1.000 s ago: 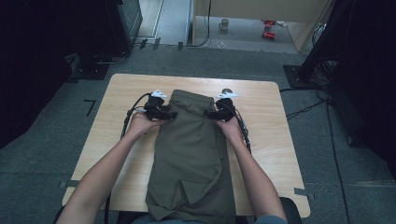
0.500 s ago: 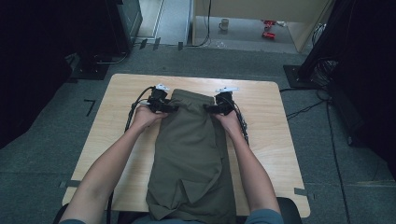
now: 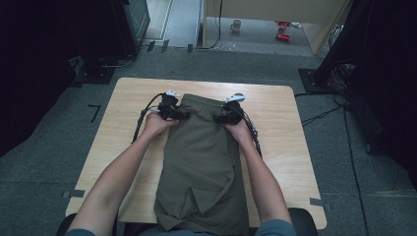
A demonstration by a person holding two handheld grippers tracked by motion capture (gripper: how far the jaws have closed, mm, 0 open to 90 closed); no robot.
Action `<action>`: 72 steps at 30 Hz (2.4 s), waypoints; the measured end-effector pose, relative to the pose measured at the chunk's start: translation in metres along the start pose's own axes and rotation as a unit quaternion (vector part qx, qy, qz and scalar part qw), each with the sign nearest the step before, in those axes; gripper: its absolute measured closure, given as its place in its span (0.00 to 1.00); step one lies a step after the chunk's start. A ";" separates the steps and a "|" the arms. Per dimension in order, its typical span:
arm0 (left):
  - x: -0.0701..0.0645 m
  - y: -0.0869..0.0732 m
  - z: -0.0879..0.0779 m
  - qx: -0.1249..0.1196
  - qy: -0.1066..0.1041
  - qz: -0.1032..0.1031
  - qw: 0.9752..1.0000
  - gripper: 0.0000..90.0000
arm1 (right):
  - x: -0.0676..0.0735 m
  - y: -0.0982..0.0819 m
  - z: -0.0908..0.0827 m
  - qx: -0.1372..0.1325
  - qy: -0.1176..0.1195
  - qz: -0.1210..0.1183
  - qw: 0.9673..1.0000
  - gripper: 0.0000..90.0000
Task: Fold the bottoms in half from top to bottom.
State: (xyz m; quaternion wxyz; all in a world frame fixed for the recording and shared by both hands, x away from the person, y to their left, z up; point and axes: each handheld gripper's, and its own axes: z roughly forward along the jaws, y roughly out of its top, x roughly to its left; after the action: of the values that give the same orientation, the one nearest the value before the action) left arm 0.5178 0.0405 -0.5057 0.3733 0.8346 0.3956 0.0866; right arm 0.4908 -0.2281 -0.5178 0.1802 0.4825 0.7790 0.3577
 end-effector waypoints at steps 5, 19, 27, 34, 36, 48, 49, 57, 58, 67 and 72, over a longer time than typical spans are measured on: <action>0.000 -0.003 -0.001 -0.002 -0.001 0.004 1.000 0.43 | -0.001 -0.001 -0.002 -0.004 -0.002 -0.004 1.000 0.53; -0.002 -0.001 -0.004 0.015 0.005 -0.001 1.000 0.62 | 0.003 0.003 -0.002 -0.001 -0.001 0.026 1.000 0.85; -0.005 0.003 -0.008 0.024 -0.003 0.008 1.000 0.84 | -0.006 0.007 -0.006 0.006 0.027 0.073 0.997 0.89; 0.000 0.021 -0.021 -0.004 -0.008 -0.005 1.000 0.91 | -0.010 0.030 -0.021 -0.003 0.037 0.079 0.996 0.91; 0.001 0.030 -0.031 -0.041 -0.006 -0.010 0.999 0.91 | -0.010 0.044 -0.028 -0.017 0.032 0.073 0.997 0.91; -0.011 0.092 -0.100 -0.158 0.027 0.061 0.985 0.91 | -0.002 0.112 -0.099 -0.173 -0.009 -0.010 0.985 0.90; -0.012 0.089 -0.099 -0.152 0.025 0.063 0.986 0.91 | -0.003 0.109 -0.098 -0.160 -0.004 -0.006 0.987 0.90; -0.026 0.056 -0.090 -0.113 0.001 0.077 0.991 0.91 | -0.004 0.067 -0.089 -0.113 0.026 0.012 0.993 0.89; -0.029 0.052 -0.091 -0.111 -0.004 0.079 0.991 0.91 | -0.003 0.064 -0.090 -0.111 0.028 0.012 0.993 0.89; -0.045 0.028 -0.102 -0.099 -0.020 0.089 0.991 0.91 | 0.009 0.039 -0.104 -0.093 0.044 -0.010 0.995 0.89; -0.056 0.011 -0.110 -0.101 -0.024 0.095 0.990 0.91 | 0.015 0.027 -0.114 -0.093 0.058 -0.012 0.994 0.89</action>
State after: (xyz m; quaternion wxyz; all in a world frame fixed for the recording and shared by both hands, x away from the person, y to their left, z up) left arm 0.4384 0.0564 -0.4115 0.4552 0.8283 0.2945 0.1410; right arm 0.4290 -0.2510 -0.4201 0.1826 0.4325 0.7576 0.4536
